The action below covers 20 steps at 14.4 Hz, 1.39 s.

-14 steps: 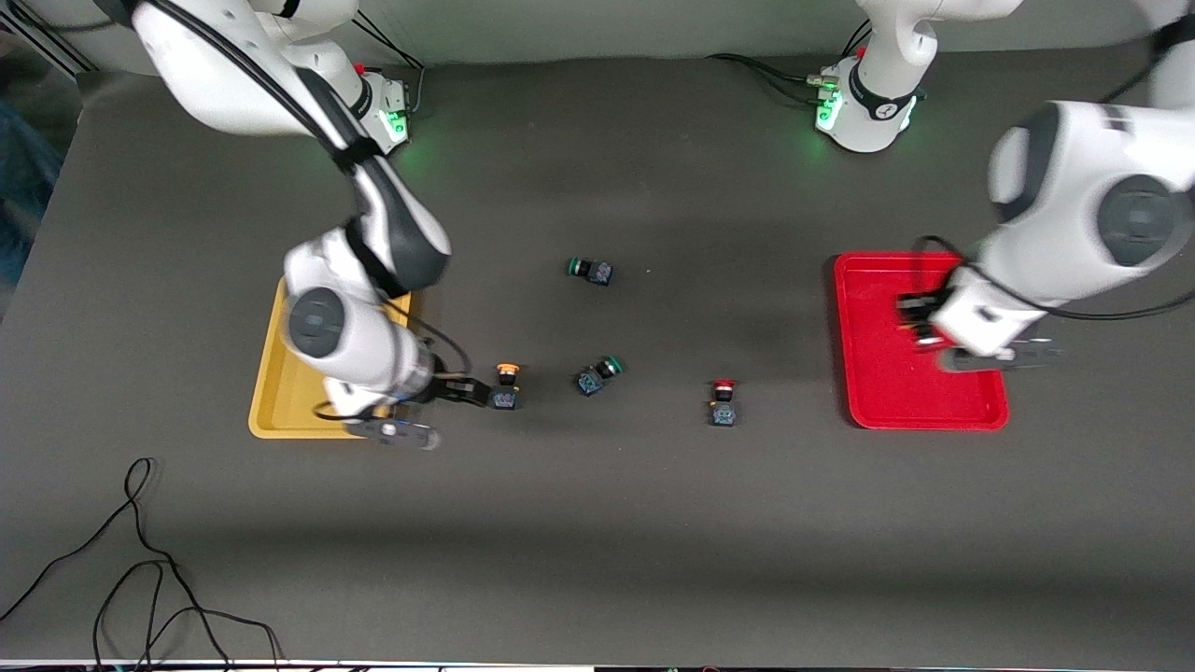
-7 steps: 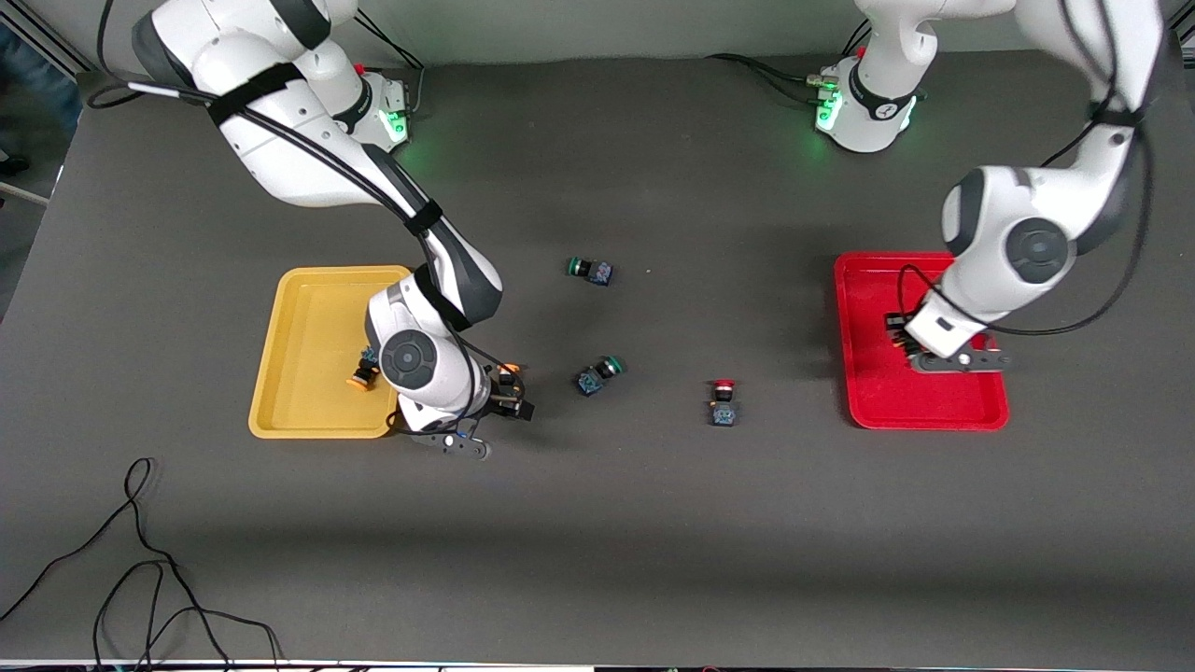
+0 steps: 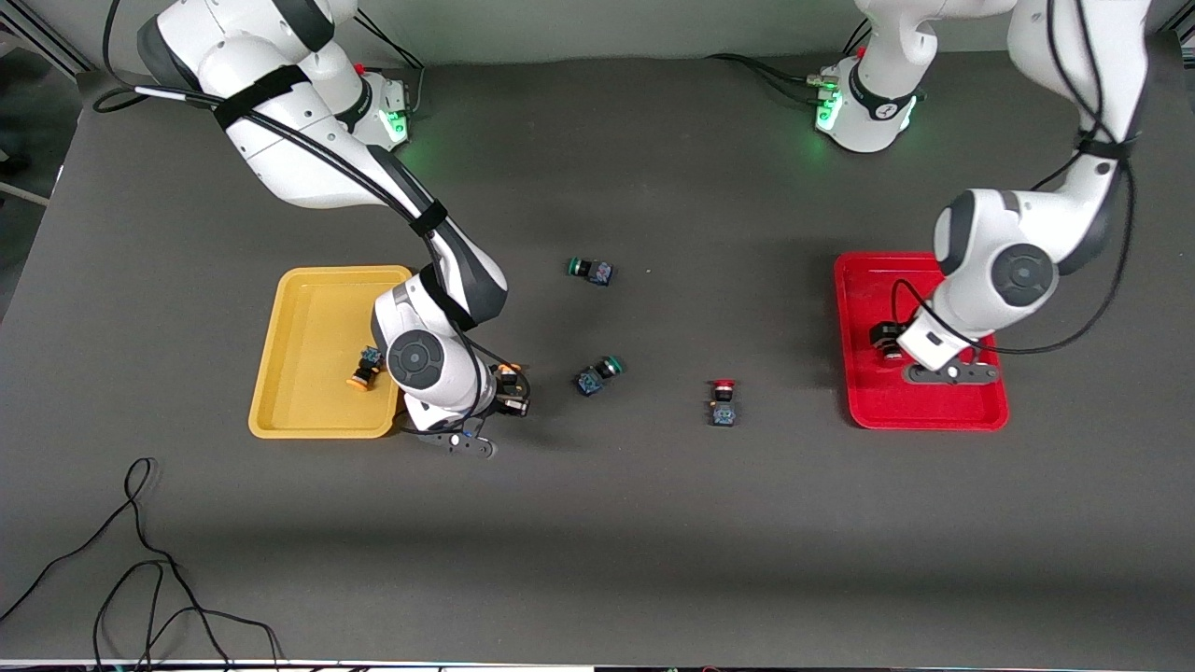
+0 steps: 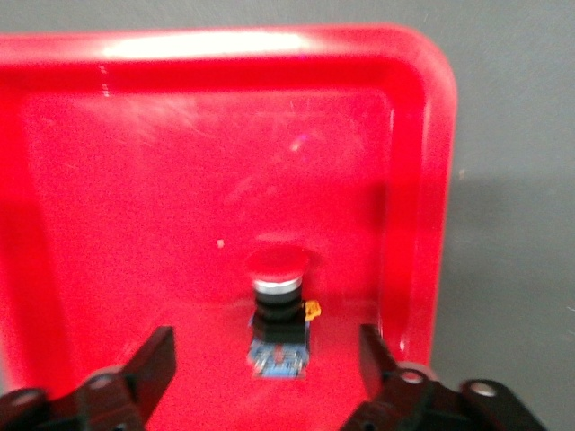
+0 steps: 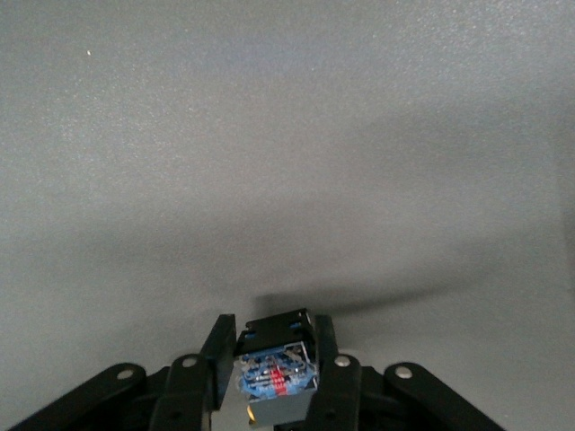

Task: Place red and yellow buttons in trays

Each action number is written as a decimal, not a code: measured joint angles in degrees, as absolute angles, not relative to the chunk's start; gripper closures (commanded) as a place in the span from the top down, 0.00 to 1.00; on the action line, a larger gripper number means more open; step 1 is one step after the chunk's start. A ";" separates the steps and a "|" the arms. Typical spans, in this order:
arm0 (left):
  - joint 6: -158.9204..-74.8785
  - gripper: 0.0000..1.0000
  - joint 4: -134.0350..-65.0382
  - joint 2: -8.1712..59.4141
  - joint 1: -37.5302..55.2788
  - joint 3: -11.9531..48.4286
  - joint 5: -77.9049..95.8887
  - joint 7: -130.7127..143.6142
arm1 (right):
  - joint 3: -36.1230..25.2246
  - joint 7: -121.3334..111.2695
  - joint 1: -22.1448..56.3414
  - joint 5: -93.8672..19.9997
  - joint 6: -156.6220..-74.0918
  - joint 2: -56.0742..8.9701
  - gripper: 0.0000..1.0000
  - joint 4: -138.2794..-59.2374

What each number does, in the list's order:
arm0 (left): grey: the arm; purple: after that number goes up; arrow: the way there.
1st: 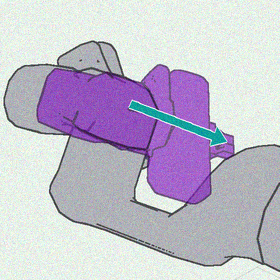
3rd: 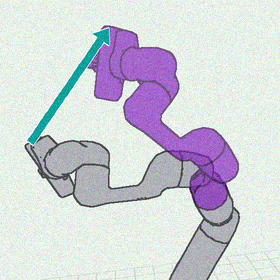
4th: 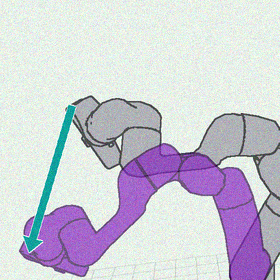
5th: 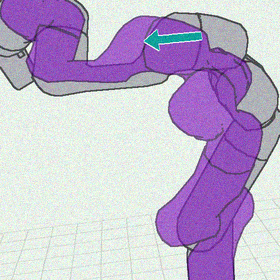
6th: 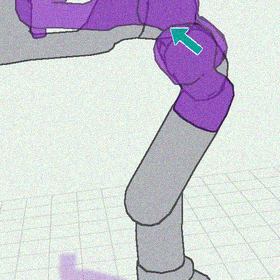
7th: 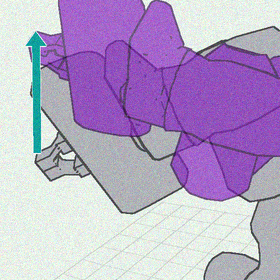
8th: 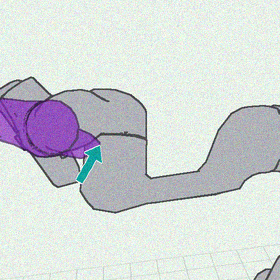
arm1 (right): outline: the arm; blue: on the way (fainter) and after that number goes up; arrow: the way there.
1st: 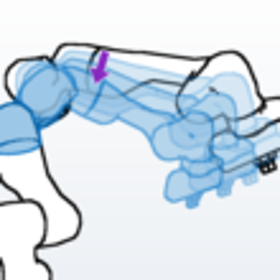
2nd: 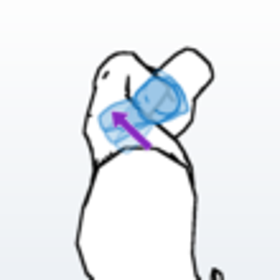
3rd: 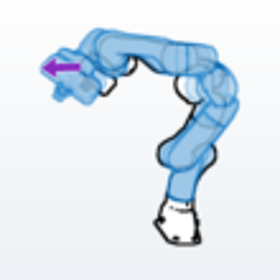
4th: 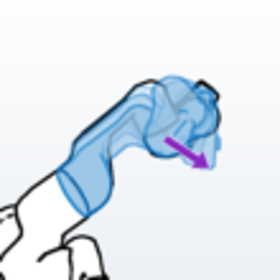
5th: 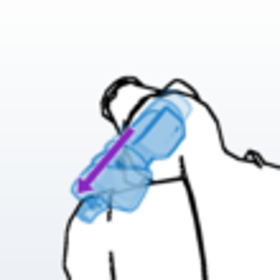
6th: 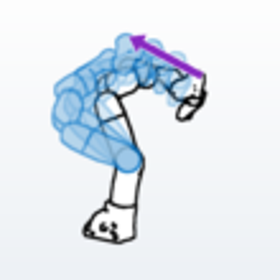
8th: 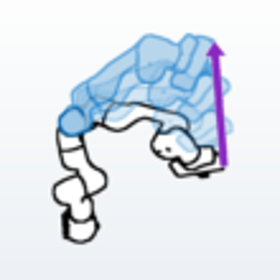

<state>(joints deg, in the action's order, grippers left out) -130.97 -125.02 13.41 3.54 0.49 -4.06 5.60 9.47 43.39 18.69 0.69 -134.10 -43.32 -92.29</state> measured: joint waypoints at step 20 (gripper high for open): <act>-139.81 0.98 -100.22 35.98 24.12 4.21 -1.99 32.45 | -9.86 4.47 12.61 0.14 -130.89 -17.28 1.00 -124.80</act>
<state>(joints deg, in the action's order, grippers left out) -139.81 -100.22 35.98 24.12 4.21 -1.99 32.45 -9.86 4.47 12.61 0.14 -130.89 -17.28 -124.80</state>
